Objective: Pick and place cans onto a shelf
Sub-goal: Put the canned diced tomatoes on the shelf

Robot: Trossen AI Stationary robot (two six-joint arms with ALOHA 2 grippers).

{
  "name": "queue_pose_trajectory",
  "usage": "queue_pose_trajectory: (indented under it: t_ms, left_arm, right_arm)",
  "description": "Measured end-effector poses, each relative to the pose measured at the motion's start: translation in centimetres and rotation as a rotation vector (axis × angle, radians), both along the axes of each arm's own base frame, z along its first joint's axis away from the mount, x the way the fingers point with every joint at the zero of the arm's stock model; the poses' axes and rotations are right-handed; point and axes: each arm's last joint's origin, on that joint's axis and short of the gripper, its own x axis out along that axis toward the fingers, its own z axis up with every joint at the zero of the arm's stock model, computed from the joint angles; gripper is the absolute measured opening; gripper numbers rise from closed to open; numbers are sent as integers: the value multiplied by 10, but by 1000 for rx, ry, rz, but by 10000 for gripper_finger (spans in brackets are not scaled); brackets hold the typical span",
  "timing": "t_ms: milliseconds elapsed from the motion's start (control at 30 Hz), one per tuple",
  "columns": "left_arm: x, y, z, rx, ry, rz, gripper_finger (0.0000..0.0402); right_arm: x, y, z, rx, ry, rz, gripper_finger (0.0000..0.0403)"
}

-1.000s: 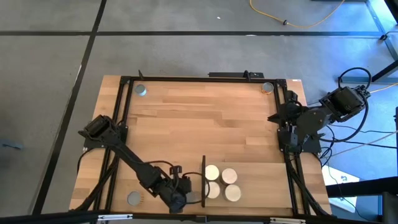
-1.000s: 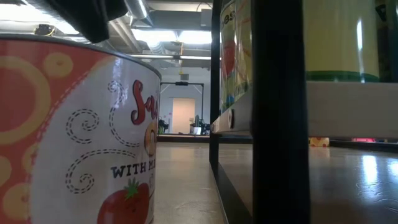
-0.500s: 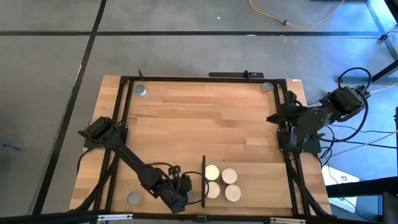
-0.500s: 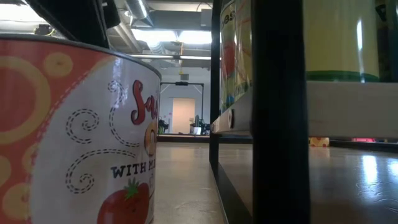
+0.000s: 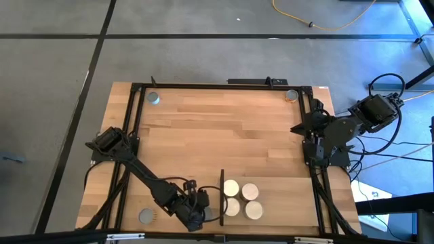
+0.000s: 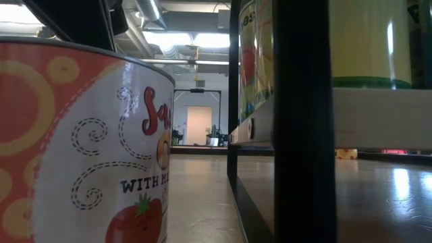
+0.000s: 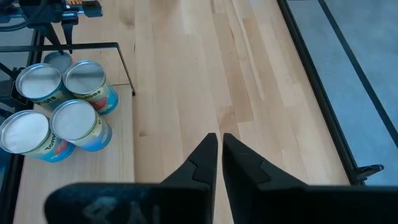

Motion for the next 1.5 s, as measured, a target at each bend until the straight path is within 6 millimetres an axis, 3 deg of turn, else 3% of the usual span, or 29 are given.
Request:
queue_pose_trajectory:
  t_ms: [1500]
  left_arm:
    - [8, -5, -26, -81, 84, 28, 60]
  right_arm:
    - [1, 0, 1, 7, -8, -3, 28]
